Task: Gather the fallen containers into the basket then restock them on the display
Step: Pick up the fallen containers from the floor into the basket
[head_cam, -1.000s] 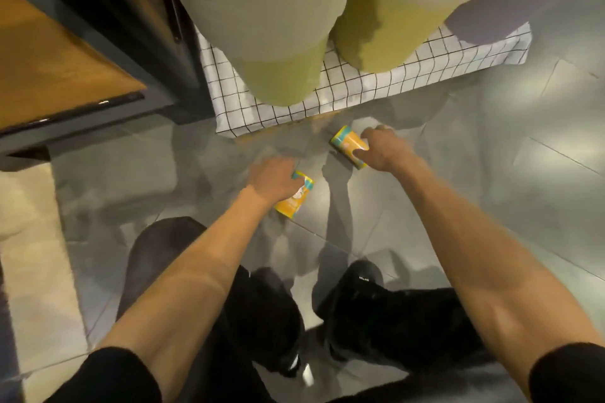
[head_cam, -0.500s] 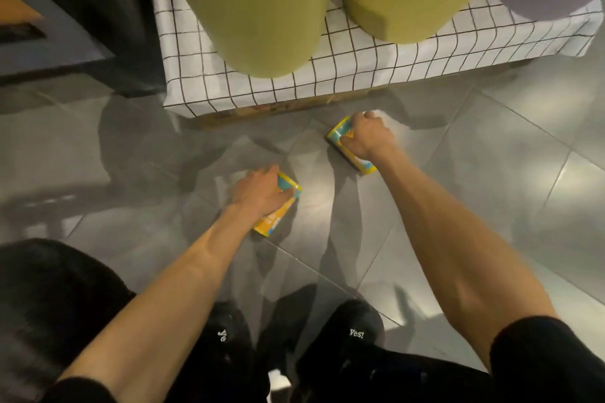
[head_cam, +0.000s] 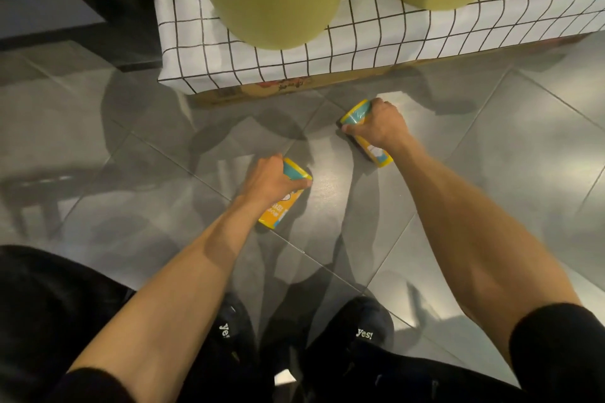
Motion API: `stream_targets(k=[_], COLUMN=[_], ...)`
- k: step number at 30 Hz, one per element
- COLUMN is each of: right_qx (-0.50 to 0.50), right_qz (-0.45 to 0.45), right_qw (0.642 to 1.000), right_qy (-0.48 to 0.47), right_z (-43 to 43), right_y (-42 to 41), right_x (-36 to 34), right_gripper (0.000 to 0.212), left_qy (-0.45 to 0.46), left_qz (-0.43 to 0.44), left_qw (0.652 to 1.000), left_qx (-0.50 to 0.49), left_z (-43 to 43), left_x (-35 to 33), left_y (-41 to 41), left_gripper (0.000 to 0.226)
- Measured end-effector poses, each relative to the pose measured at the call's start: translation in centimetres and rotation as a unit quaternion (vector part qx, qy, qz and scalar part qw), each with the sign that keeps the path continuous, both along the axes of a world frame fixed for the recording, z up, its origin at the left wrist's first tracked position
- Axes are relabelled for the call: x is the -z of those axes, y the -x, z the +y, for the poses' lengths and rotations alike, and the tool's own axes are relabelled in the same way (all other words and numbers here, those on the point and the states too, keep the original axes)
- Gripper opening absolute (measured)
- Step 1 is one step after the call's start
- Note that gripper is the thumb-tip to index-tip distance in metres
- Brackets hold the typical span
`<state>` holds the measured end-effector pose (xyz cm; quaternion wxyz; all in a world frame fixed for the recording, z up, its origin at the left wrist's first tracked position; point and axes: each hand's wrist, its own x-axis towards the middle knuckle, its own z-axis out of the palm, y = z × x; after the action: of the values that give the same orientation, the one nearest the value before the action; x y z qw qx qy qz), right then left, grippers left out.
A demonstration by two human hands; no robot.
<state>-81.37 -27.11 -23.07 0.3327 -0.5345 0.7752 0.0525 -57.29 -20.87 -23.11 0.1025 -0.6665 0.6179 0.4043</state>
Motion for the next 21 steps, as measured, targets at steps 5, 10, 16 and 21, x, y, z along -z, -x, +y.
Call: stream_targets(k=[5,10,16,21], right_qx=[0.015,0.045,0.1,0.218], right_qz=[-0.023,-0.053,-0.117,-0.216], right_qw=[1.0,0.997,0.985,0.945], right_qy=[0.014,0.029,0.082,0.113], right_z=[1.8,5.8,10.5,13.4], right_y=[-0.5,-3.2,-6.1,-7.8], right_x=[-2.4,-13.6,-33.2,-50.8], right_gripper=[0.077,0.07,0.067,0.062], left_qy=[0.001,0.021,0.042,0.069], left_qz=[0.042,0.103,0.118,0.144], left_qw=[0.997,0.987,0.981,0.97], left_qx=[-0.068,-0.12,-0.147,-0.181], left_z=[0.8,2.4,4.1,6.0], left_x=[-3.5,-15.4,-34.2,-51.1], left_y=[-0.8,-2.3,-5.1,-7.3], left_gripper=[0.063,0.058,0.054,0.051])
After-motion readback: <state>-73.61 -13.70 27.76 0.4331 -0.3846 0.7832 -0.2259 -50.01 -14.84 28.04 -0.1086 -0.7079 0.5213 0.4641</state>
